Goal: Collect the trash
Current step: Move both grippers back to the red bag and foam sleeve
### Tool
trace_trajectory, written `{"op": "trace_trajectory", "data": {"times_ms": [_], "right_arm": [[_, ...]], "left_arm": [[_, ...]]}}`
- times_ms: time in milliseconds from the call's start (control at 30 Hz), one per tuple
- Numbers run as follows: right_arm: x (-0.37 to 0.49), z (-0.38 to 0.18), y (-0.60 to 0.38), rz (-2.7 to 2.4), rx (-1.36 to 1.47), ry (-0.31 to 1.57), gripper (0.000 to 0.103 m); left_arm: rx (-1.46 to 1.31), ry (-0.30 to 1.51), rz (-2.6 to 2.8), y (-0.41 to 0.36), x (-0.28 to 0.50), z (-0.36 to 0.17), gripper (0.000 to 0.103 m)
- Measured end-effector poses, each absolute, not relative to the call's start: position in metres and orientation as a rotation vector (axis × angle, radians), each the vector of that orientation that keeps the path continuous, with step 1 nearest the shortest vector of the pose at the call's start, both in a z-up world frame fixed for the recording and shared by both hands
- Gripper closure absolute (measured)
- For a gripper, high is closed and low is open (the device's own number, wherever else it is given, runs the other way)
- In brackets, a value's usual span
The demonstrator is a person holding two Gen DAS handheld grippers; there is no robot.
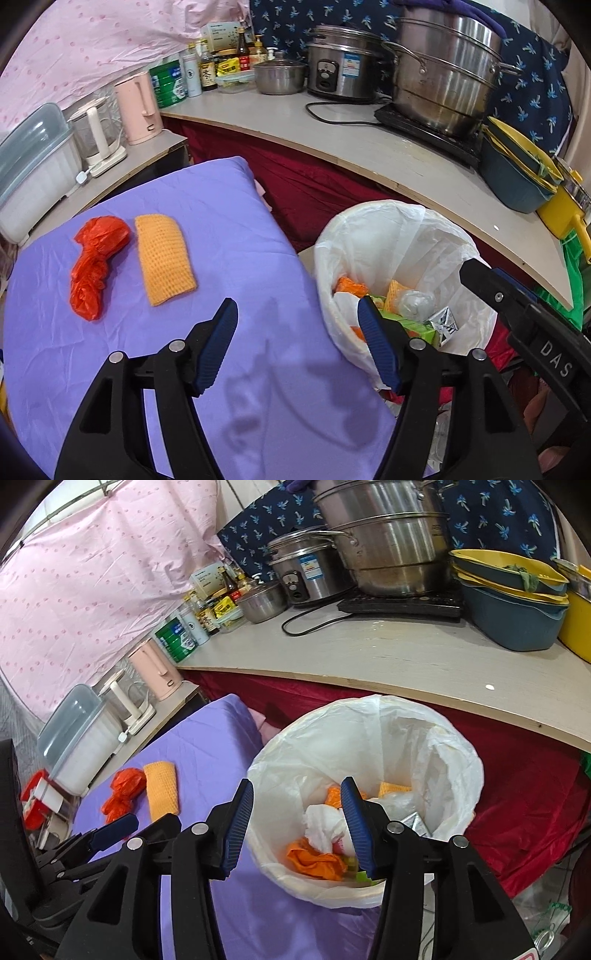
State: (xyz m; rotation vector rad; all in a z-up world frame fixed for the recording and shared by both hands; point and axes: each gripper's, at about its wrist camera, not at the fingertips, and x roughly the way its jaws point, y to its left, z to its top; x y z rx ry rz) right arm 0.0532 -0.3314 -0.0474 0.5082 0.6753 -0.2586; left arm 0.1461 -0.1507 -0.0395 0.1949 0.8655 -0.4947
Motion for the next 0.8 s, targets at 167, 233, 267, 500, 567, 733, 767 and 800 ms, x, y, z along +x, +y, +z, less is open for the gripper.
{"op": "trace_trajectory", "data": {"times_ms": [167,233,267,500,567,733,767,800], "right_arm": [[0.063,-0.045,-0.307,-0.221,0.485,0.689,0.055],[0.067,-0.045,-0.297,-0.206,0.476,0.696,0.055],[0.070,-0.045,-0.290,-0.196,0.470,0.701,0.055],[0.089,-0.048,-0.251,-0.139,0.438,0.728,0.055],[0.096,-0.050,-0.239,-0.118,0.431,0.740,0.055],[0.115,-0.057,-0.208,-0.072,0.405,0.770,0.055],[0.118,-0.059,-0.204,-0.066,0.402,0.775,0.055],[0.121,-0.060,-0.199,-0.059,0.398,0.780,0.055]], "left_arm": [[0.163,0.866,-0.452,-0.122,0.155,-0.036,0.039],[0.149,0.866,-0.436,-0.109,0.159,-0.036,0.039],[0.142,0.867,-0.424,-0.101,0.161,-0.035,0.039],[0.097,0.871,-0.345,-0.051,0.175,-0.037,0.039],[0.083,0.875,-0.320,-0.034,0.181,-0.039,0.039],[0.056,0.883,-0.265,0.000,0.192,-0.043,0.039],[0.052,0.885,-0.256,0.006,0.194,-0.044,0.039],[0.044,0.887,-0.245,0.013,0.198,-0.045,0.039]]}}
